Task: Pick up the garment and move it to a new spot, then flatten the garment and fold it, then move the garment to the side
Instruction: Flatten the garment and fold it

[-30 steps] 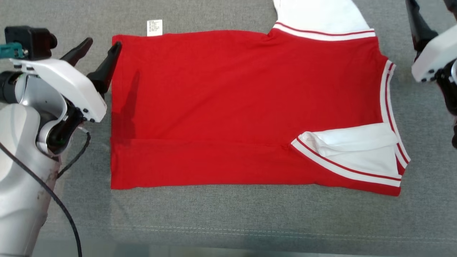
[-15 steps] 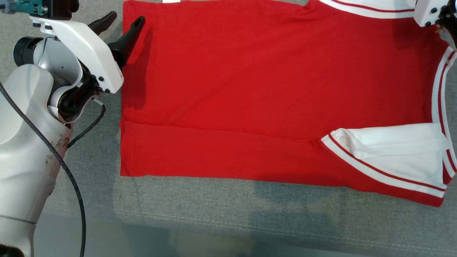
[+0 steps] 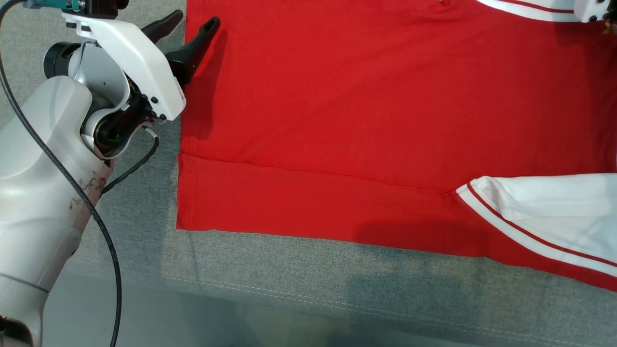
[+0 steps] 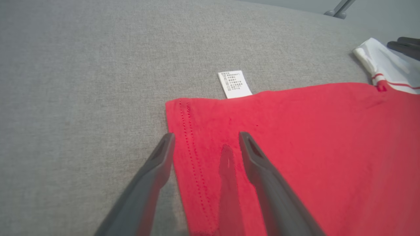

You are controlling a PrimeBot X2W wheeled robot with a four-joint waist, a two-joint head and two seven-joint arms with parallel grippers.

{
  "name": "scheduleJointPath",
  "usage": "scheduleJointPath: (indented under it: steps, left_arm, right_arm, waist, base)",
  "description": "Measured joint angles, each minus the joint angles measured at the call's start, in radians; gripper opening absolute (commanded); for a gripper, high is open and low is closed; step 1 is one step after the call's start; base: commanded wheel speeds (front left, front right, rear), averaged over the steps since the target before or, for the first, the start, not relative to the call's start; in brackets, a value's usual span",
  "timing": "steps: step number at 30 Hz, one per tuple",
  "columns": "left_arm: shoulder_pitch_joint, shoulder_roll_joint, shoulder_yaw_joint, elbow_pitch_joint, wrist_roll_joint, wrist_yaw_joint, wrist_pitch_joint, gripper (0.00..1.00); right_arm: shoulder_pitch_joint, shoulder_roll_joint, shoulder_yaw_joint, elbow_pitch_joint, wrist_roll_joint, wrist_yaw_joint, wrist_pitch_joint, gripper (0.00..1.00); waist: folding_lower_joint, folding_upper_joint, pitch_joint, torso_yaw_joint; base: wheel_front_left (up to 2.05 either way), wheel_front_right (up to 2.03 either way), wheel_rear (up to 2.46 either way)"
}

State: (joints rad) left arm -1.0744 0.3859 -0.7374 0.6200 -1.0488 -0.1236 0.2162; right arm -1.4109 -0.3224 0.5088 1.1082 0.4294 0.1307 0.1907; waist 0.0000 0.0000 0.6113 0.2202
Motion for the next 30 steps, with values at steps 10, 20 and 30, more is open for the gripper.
scheduleJointPath:
  steps: [10, 20, 30]
  left_arm:
    - [-0.076, 0.009, -0.093, 0.094, -0.065, 0.000, -0.067, 1.00]
    - [-0.110, 0.023, -0.184, 0.132, -0.159, 0.000, -0.064, 0.22]
    - [-0.112, 0.055, -0.243, 0.130, -0.232, 0.000, -0.157, 0.00]
  right_arm:
    - [-0.041, 0.051, 0.046, 0.066, 0.031, 0.000, -0.026, 1.00]
    - [-0.044, 0.107, 0.057, 0.098, 0.109, 0.000, -0.032, 0.00]
    - [0.025, 0.048, 0.168, -0.094, 0.251, 0.000, -0.124, 0.00]
  waist:
    - [0.0000, 0.0000, 0.013, -0.018]
    - [0.0000, 0.0000, 0.015, -0.062]
    - [0.0000, 0.0000, -0.003, -0.088]
  base:
    - [0.00, 0.00, 0.00]
    - [0.00, 0.00, 0.00]
    - [0.00, 0.00, 0.00]
